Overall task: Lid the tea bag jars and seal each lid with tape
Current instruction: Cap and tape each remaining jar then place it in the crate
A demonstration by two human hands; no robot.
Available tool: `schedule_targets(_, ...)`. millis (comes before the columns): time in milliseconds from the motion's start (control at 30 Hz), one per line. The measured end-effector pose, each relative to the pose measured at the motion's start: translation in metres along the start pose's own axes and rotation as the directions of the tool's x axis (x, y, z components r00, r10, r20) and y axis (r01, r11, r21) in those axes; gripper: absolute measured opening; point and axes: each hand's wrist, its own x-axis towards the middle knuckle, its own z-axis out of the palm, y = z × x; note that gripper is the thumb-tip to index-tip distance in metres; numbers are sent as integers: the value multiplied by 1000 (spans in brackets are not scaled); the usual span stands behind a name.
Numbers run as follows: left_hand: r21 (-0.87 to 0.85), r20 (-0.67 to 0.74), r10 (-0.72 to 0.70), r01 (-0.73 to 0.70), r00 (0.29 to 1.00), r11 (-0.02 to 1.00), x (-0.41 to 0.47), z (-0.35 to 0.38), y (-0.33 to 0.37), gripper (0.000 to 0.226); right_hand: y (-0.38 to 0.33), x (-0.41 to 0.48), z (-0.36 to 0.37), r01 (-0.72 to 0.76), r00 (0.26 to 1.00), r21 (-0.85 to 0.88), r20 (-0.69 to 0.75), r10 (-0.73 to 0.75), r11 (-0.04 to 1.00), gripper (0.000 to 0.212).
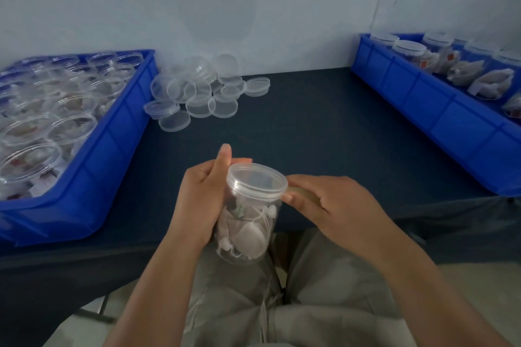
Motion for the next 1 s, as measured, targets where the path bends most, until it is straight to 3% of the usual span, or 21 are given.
schedule_targets(67, -22, 33, 0, 1, 999, 1000, -5, 2, 1, 63, -3, 0, 4, -14, 999, -23, -44, 13, 1000, 66)
schedule_targets(133, 90, 51, 101, -105, 994, 990, -10, 6, -2, 64, -5, 1, 8, -17, 998, -31, -67, 15, 999, 67)
schedule_targets(233, 240, 66, 188, -199, 980, 950, -13, 8, -7, 106, -7, 2, 12, -18, 994, -23, -107, 16, 1000, 62)
schedule_targets(333, 281, 49, 268, -270, 962, 921, -7, 7, -9, 98, -9, 0, 15, -32, 991, -31, -131, 28, 999, 62)
schedule_targets(533, 316, 74, 273, -282, 959, 906, -6, 12, -11, 121, -13, -1, 23, -77, 980, -100, -191, 57, 992, 51)
schedule_targets(700, 316, 1, 259, -246, 966, 916, 2, 5, -9, 105, -8, -1, 11, -45, 997, -16, -66, 44, 999, 59)
schedule_targets(800, 204, -8, 191, -185, 982, 961, 3, -5, -7, 94, 0, -5, -4, 2, 998, 56, 57, -5, 998, 56)
schedule_targets(1000, -113, 112, 125, -112, 986, 987, -11, -17, -1, 70, 3, -4, -20, 68, 998, 66, 9, -68, 996, 52)
